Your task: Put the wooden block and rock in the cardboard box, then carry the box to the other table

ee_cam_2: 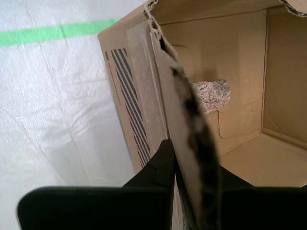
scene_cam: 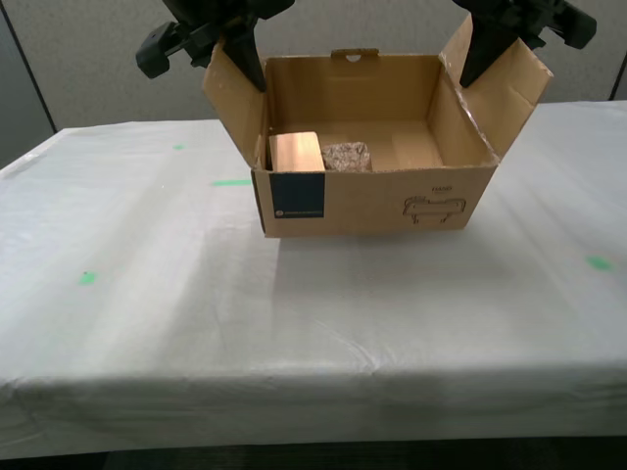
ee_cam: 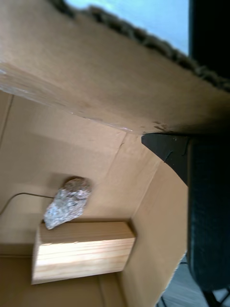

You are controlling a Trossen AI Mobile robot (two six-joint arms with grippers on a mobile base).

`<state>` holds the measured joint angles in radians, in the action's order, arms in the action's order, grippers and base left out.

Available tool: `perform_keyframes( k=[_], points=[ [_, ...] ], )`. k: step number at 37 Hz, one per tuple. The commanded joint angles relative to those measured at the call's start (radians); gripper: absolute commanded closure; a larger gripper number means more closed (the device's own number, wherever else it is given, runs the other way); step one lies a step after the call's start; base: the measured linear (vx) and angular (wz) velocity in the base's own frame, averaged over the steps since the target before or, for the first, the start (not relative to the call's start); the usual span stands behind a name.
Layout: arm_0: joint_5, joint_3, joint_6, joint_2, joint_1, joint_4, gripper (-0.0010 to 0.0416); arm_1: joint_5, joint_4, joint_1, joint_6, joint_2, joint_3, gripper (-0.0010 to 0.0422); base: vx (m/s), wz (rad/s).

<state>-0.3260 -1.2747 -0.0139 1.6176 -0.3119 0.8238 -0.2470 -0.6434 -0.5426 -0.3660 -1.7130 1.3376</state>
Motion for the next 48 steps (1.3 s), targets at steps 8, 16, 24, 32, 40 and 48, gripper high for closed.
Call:
perform_keyframes(
  k=[8, 16, 24, 32, 40, 48],
  points=[
    [-0.021, -0.051, 0.033, 0.07, 0.0, -0.032, 0.0407, -0.022, 0.029, 0.019, 0.005, -0.077, 0.094, 0.0413, -0.016, -0.005],
    [-0.021, -0.142, 0.037, 0.18, 0.0, -0.036, 0.0407, -0.023, 0.027, 0.021, 0.006, -0.185, 0.184, 0.0413, -0.002, 0.001],
    [-0.02, -0.321, 0.038, 0.301, 0.003, 0.02, 0.0407, -0.023, -0.001, 0.047, 0.008, -0.285, 0.318, 0.0413, 0.0, 0.0],
    [-0.013, -0.511, 0.037, 0.445, 0.005, 0.109, 0.0407, -0.023, -0.069, 0.102, 0.053, -0.362, 0.421, 0.0413, 0.0, 0.0],
    [-0.013, -0.638, 0.039, 0.571, 0.006, 0.154, 0.0407, -0.023, -0.066, 0.166, 0.062, -0.382, 0.419, 0.0413, 0.0, 0.0],
    [0.093, -0.704, 0.041, 0.636, 0.006, 0.225, 0.0407, -0.025, -0.042, 0.167, 0.072, -0.411, 0.42, 0.0413, 0.0, 0.0]
  ],
)
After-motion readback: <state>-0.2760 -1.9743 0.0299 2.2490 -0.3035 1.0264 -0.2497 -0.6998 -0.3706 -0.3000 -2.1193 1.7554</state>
